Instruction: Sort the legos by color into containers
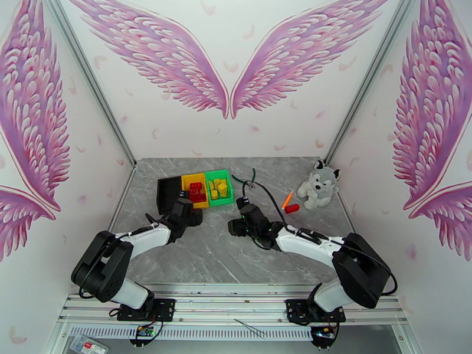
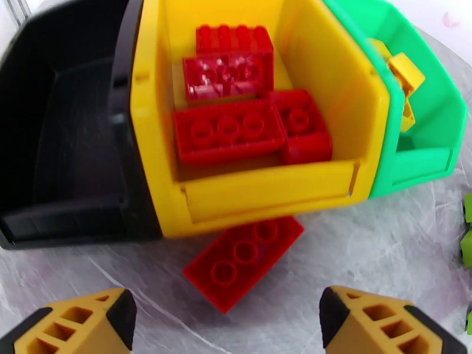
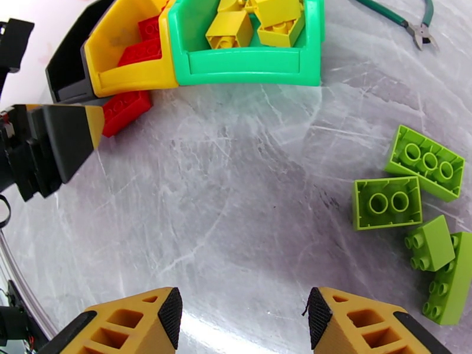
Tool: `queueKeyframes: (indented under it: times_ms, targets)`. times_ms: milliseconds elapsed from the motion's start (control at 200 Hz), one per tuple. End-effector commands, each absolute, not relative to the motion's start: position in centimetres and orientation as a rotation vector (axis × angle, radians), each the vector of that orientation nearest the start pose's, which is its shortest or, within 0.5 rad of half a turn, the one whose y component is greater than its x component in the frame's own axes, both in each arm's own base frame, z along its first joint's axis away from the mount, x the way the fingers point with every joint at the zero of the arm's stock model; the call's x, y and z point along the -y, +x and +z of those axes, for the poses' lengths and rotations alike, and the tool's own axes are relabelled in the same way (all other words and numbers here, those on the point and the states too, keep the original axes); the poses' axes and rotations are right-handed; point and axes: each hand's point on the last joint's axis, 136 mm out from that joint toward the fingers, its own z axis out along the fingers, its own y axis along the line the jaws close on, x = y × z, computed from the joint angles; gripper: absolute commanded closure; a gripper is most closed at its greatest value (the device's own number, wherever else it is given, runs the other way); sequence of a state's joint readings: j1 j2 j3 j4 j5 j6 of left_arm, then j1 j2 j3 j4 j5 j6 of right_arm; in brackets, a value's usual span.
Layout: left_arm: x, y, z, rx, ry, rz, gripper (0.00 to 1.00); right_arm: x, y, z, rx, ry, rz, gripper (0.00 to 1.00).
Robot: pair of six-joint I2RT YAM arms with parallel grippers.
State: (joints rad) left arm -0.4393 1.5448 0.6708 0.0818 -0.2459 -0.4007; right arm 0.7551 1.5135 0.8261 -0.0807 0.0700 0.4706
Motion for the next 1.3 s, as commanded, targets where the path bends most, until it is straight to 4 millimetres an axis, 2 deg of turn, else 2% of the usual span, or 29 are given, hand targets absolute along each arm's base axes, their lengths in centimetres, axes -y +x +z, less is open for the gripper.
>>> queueKeyframes:
  times_ms: [0,220,580,795,1080,1160,1295]
  targets:
    - [13.7,37.3,4.6,-2.322,-0.069,-0.193,0.12,-28.0,31.3,11.2,-2.346,-0.303,0.56,0.37]
    - [13.5,38.1,2.5,-2.341,-0.072,-0.145,0.11,-27.4,31.1,11.3,-2.346,-0.294,0.543,0.37]
    - [13.1,39.8,1.8,-2.321,-0.031,-0.052,0.12,-27.9,31.2,11.4,-2.349,-0.302,0.563,0.37]
    - [14.8,40.0,1.4,-2.309,0.067,-0.086,0.14,-27.8,31.2,11.2,-2.355,-0.298,0.556,0.37]
    - [18.3,38.5,2.0,-2.275,0.221,-0.169,0.2,-28.3,31.5,11.0,-2.362,-0.3,0.558,0.38]
    - [18.4,38.5,1.8,-2.281,0.219,-0.16,0.22,-28.4,31.6,10.9,-2.365,-0.301,0.561,0.38]
    - [17.4,39.3,1.1,-2.316,0.156,-0.084,0.26,-28.4,31.6,10.8,-2.368,-0.301,0.561,0.38]
